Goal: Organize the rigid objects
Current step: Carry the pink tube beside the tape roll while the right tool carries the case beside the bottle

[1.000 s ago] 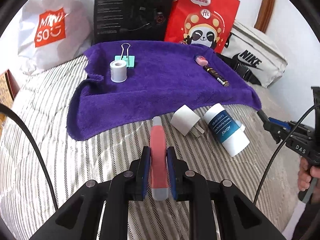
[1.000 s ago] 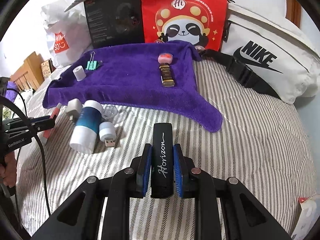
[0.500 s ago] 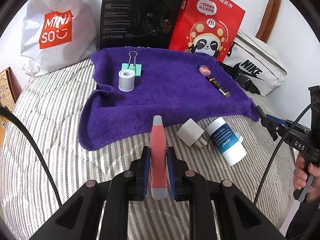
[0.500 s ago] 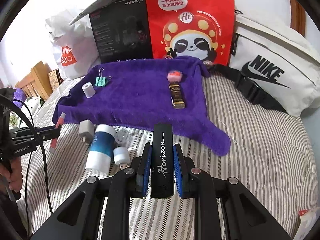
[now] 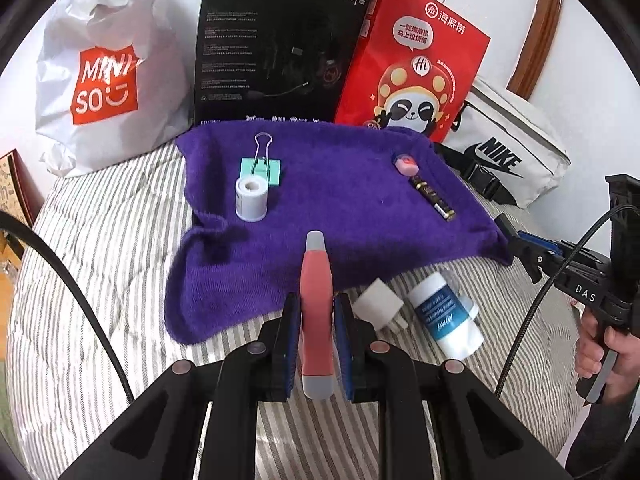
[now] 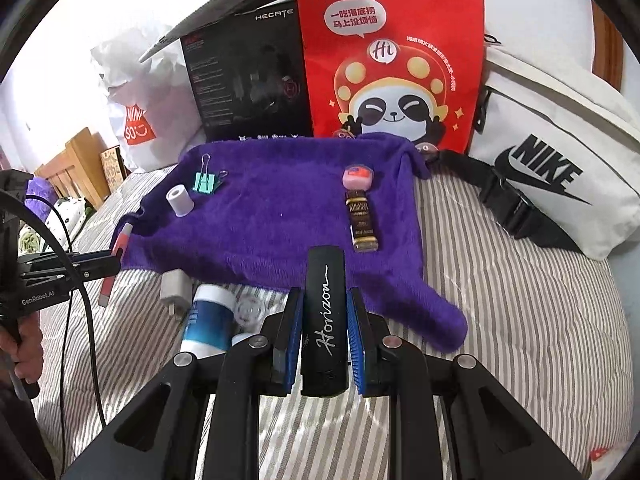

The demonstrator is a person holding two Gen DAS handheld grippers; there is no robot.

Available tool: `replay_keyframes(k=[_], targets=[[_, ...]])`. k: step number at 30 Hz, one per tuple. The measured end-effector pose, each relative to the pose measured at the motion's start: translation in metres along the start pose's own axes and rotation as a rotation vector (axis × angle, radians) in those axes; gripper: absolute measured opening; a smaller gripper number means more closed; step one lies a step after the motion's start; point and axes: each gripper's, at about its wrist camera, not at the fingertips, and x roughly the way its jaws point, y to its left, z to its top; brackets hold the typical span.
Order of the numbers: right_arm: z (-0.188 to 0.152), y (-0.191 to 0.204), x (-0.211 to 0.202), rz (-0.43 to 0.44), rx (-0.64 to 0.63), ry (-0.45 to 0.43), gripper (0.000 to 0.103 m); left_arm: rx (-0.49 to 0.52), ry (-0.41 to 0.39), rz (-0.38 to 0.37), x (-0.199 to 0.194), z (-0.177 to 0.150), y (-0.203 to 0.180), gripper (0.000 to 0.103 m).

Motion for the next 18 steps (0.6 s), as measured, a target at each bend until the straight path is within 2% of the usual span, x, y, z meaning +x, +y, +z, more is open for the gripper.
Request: replay_keyframes(k=[8,14,18], targets=[[0.027,-0.003,0.015,0.005,-0.006,-0.012,0.022,0.026,-0.018,0.006,0.006,0.032,0.004,0.017],[0.047,-0.001,0.040,0.012,-0.030,0.011,0.021,0.026,-0.013,0.016,0.021,0.052,0.010,0.017],[0.058,0.001,0.056,0.023,-0.036,0.025,0.021,0.008,0.002,-0.008,0.032,0.059,0.016,0.017]])
